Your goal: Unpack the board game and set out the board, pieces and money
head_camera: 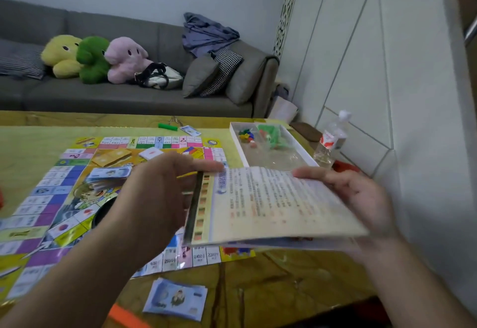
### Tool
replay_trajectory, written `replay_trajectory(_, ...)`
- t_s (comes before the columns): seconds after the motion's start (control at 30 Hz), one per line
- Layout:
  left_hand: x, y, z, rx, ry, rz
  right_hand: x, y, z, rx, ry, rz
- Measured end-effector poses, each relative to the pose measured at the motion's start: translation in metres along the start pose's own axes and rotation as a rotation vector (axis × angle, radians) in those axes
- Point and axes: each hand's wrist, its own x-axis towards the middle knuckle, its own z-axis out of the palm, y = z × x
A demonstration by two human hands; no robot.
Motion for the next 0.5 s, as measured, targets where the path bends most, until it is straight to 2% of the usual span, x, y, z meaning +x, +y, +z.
replay_trajectory(0.13,0.000,-0.013,0.002,-0.046,-0.104,0.034,-0.002,0.001,0.000,0.018,-0.079,0.054)
replay_trajectory(0.2,0.003,-0.016,0.007,-0.109,-0.080,0.042,-0.001,0.006,0.003,0.056,-0.126,0.042)
replay_trajectory(0.3,0.003,-0.023,0.020,-0.121,-0.032,0.064,-0.002,0.019,0.014,-0.141,-0.086,-0.007)
replay_trajectory(0.4,0.004,-0.024,0.028,-0.054,0.004,0.097,-0.003,0.025,0.016,-0.134,-0.039,0.020)
replay_trajectory(0.5,0.004,-0.022,0.023,0.143,0.126,0.161,-0.005,0.015,0.009,-0.188,-0.003,-0.008)
